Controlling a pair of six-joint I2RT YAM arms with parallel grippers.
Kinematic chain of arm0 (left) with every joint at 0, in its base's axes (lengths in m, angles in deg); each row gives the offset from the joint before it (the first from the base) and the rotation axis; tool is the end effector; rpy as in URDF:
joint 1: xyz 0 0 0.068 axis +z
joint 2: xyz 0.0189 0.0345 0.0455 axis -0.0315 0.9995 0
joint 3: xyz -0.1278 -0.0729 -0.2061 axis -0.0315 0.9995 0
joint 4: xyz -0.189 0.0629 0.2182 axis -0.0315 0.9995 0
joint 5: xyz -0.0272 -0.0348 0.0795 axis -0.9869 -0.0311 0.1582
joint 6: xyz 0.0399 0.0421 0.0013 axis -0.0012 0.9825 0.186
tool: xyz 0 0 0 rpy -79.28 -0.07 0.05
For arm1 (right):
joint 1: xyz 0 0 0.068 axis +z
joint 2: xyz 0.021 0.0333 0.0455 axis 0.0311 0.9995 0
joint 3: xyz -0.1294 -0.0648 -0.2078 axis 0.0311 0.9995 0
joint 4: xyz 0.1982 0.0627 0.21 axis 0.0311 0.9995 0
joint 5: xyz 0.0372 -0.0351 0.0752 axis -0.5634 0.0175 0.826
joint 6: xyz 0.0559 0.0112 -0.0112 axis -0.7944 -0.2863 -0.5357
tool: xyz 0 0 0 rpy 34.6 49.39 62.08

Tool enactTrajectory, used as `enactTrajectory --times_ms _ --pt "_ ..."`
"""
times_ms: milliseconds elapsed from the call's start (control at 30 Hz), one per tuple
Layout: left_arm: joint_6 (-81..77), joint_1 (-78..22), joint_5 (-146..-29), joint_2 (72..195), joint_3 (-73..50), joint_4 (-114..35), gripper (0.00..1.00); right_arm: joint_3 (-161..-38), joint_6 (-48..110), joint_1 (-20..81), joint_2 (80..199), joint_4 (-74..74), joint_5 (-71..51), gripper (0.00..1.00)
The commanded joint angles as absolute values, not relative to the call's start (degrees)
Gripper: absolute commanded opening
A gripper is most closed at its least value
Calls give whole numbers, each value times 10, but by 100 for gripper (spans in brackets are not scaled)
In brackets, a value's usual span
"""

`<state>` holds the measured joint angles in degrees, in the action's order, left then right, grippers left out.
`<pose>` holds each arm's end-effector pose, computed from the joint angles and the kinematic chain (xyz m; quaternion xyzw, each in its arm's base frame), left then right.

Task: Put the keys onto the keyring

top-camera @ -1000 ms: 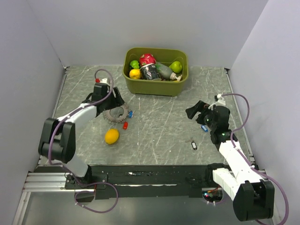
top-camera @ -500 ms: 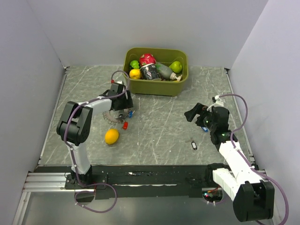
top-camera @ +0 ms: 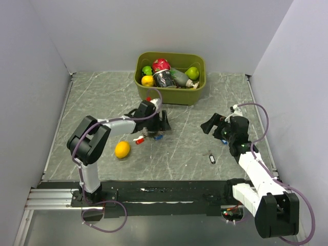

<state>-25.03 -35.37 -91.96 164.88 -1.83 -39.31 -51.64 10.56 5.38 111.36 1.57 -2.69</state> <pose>0.3433 -0.2389 0.1143 0.0383 0.9111 -0.3070 0.2725 0.2536 0.0271 0.1925 0.1054 0.8412 0.2485 0.4686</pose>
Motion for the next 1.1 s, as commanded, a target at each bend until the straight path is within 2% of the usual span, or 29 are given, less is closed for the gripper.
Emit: enactTrajectory --times_ms 0,267,433,567,733,900,1067 --pt "-283 -362 -1001 1568 -4 -487 84 -526 114 55 1125 5 -12 100" --pt "-239 -353 -863 1433 12 -408 93 -551 129 67 1155 15 3 100" --pt "-245 -295 -845 1383 43 -350 94 -567 127 113 1192 3 -4 100" --pt "-266 -220 -884 1354 101 -346 94 -612 142 175 1237 34 -46 100" --pt "-248 -194 -892 1401 74 -305 94 -678 158 229 1299 96 -84 100" --pt "-242 -199 -936 1503 5 -281 91 -667 146 241 1307 88 -80 100" --pt "-225 -235 -913 1582 -57 -258 91 -658 150 245 1293 107 -93 100"
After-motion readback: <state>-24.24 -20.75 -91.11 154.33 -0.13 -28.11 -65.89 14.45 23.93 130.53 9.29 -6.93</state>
